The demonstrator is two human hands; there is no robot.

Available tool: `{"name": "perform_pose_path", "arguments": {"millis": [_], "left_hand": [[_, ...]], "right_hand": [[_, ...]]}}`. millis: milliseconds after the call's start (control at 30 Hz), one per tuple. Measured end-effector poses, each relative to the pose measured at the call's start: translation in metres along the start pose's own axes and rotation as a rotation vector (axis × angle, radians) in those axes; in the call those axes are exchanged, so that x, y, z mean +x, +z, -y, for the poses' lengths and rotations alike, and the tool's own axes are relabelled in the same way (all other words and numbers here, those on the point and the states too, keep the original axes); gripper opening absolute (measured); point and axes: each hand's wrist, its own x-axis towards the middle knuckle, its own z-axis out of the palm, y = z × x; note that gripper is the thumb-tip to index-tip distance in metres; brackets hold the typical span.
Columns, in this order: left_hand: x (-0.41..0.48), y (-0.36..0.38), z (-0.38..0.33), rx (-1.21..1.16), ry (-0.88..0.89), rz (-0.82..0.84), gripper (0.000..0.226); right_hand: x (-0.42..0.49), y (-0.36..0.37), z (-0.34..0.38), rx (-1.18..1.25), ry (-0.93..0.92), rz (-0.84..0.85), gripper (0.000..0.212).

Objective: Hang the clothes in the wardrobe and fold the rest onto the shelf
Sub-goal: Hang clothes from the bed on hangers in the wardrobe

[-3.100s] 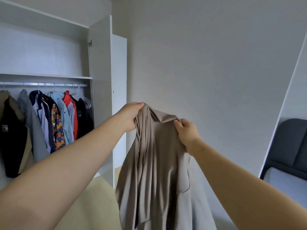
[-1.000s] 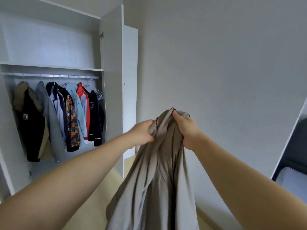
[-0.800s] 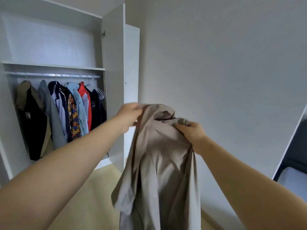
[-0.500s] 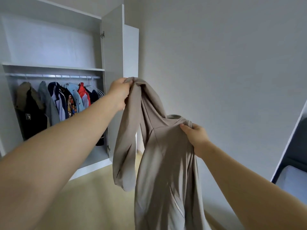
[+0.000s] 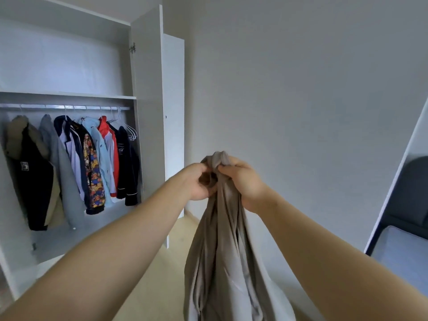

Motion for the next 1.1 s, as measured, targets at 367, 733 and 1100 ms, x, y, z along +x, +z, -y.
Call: {"name": "perform_pose_path", "arguments": {"millis": [367,733,1100], "left_hand": [[-0.017,0.019,-0.042,0.257,0.228,-0.116,0.034],[-0.038,0.019,-0.083,0.182,0.285,-0.117,0.032],[-0.03,-0.056,-0.032,1.376,0.431,-0.022,0.055]], "right_hand": [[-0.013,-0.013,-0.011,-0.005,0.221,0.163,0.018],[-0.008,-0.011,-0.061,-0.567,0.427,0.01,0.027],[0.046,0.019,0.005,-0.271,-0.004,-0.156,0.03]]}}
